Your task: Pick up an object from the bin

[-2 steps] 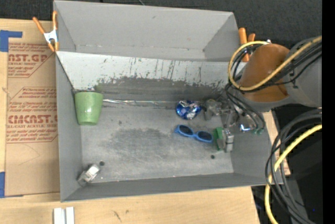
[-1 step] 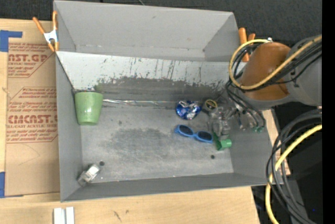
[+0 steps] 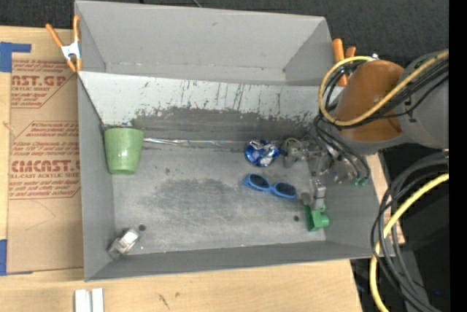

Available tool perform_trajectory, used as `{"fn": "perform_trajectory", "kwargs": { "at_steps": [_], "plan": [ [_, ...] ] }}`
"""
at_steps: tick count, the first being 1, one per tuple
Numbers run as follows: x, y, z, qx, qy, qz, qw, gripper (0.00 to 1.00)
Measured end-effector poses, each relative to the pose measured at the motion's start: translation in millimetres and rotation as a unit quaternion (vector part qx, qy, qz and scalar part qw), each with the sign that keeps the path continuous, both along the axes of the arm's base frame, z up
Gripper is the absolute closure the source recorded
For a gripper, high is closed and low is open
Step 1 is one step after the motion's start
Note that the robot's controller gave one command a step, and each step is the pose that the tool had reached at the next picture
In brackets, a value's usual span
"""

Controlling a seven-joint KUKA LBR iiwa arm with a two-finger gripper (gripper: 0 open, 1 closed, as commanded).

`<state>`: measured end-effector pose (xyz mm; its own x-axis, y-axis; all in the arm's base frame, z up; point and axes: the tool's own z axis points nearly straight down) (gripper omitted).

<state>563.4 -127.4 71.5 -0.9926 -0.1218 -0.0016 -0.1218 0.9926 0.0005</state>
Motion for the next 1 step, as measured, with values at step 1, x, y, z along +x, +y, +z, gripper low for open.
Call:
{"fn": "perform_trajectory", "kwargs": {
  "at_steps": [1],
  "plan": [
    [-32.0,57.2,-1.9,0.001,0.0013,-0.066,0.9978,0.0]
  ]
}}
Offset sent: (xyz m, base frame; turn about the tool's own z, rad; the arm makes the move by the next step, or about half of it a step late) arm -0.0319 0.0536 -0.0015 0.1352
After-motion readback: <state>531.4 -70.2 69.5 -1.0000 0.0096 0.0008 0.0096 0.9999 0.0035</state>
